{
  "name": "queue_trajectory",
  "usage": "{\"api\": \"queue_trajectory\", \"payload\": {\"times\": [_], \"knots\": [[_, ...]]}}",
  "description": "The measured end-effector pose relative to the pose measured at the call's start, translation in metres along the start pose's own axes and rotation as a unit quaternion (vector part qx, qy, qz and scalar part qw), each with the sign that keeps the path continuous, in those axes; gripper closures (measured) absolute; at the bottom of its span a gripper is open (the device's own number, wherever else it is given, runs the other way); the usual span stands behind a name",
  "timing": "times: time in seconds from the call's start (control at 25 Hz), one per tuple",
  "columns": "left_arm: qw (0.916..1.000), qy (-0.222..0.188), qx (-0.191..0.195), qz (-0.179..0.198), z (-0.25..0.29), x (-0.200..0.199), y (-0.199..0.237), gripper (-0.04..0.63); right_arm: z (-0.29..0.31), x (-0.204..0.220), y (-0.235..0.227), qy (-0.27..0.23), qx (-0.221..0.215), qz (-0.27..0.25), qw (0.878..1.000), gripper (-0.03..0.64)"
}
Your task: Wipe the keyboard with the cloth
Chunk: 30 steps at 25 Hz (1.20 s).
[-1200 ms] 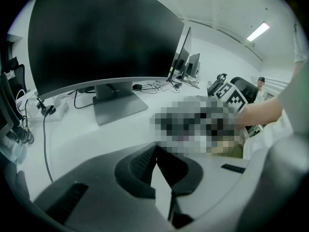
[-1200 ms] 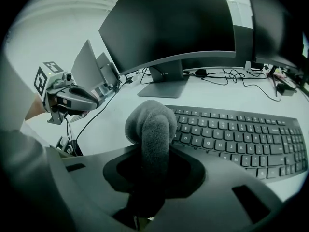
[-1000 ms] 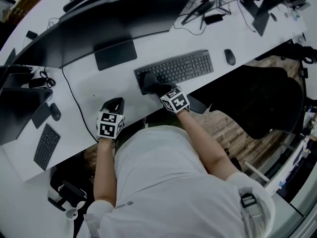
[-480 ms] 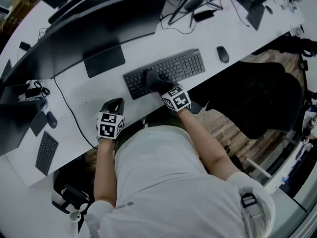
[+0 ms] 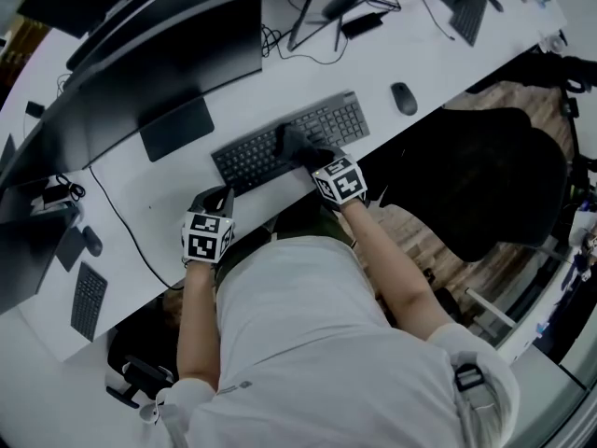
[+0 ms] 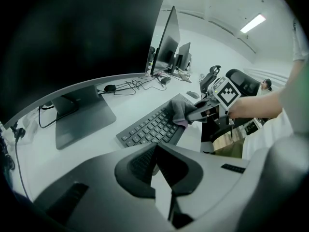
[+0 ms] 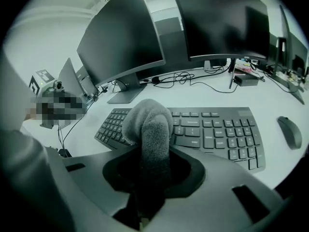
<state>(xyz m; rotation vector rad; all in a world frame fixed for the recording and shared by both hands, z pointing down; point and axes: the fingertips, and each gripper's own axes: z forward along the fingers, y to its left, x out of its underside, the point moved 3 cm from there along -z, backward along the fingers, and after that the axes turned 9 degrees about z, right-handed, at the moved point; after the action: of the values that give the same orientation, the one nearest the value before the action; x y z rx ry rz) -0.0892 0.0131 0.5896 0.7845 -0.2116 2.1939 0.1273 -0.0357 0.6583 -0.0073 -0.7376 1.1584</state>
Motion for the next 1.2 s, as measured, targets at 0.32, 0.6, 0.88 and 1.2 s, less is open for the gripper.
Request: {"api": "queue_trajectory", "payload": {"times": [0.32, 0.6, 0.88, 1.2], "knots": [[0.9999, 0.007, 0.007, 0.011, 0.021, -0.023, -0.017, 0.597, -0.022, -0.003, -0.051, -0.014, 0.022, 0.023, 0.999, 0.508], [0.9997, 0.014, 0.008, 0.016, 0.039, -0.039, -0.028, 0.597, -0.036, -0.004, -0.086, -0.021, 0.036, 0.033, 0.999, 0.508], [0.9994, 0.016, 0.016, 0.027, 0.055, -0.054, -0.042, 0.597, -0.051, -0.005, -0.120, -0.031, 0.048, 0.054, 0.997, 0.508], [0.9990, 0.019, 0.022, 0.035, 0.067, -0.067, -0.051, 0.597, -0.071, 0.001, -0.158, -0.039, 0.080, 0.075, 0.993, 0.508]]}}
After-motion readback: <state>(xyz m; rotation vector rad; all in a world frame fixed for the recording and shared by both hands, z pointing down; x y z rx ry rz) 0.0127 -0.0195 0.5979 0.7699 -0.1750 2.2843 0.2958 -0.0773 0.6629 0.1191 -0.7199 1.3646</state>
